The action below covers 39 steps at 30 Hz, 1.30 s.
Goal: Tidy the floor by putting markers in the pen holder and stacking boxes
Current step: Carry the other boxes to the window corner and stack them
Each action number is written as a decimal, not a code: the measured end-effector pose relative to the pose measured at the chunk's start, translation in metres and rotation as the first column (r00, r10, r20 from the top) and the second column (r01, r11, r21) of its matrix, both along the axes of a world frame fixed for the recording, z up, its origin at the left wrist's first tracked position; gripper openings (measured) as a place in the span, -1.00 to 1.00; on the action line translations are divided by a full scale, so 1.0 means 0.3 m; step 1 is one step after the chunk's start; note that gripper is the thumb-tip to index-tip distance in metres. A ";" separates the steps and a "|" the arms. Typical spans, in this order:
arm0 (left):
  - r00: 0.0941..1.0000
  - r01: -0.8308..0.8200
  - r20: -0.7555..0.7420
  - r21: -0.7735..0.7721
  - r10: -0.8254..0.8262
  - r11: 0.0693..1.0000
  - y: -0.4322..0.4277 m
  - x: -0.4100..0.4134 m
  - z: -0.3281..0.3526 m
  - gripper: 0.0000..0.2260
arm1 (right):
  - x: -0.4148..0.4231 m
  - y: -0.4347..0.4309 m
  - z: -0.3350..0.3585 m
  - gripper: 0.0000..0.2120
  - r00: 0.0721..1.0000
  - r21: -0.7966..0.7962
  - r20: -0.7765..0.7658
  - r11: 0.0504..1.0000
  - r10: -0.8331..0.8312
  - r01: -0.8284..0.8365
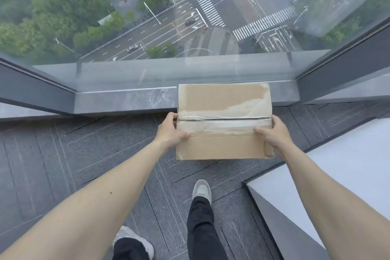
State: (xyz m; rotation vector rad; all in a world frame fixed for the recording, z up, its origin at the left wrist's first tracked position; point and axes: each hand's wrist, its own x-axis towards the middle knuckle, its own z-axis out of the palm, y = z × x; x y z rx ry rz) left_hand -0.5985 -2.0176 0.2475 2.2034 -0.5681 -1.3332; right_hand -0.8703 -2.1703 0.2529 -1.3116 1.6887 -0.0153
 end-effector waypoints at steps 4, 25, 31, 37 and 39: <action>0.999 -0.024 -0.035 0.008 0.024 1.000 -0.009 -0.018 -0.161 -0.46 | -0.010 -0.021 -0.156 -0.47 1.000 0.010 -0.001 1.000 0.023 -0.023; 0.976 -0.074 -0.199 0.088 0.090 0.993 -0.036 -0.013 -0.466 -0.33 | 0.005 -0.078 -0.452 -0.47 0.995 0.058 -0.037 0.994 0.096 -0.094; 0.965 -0.041 -0.256 0.074 0.058 0.996 -0.028 -0.005 -0.532 -0.35 | 0.013 -0.074 -0.491 -0.48 0.990 0.098 -0.087 0.990 0.107 -0.099; 0.973 -0.021 -0.228 0.115 0.046 0.993 -0.014 0.009 -0.456 -0.26 | 0.060 -0.058 -0.405 -0.28 0.969 0.055 -0.209 0.991 0.130 -0.121; 0.991 -0.038 -0.125 0.090 0.049 0.995 -0.004 0.047 -0.365 -0.32 | 0.120 -0.049 -0.316 -0.37 0.965 0.000 -0.206 0.986 0.162 -0.166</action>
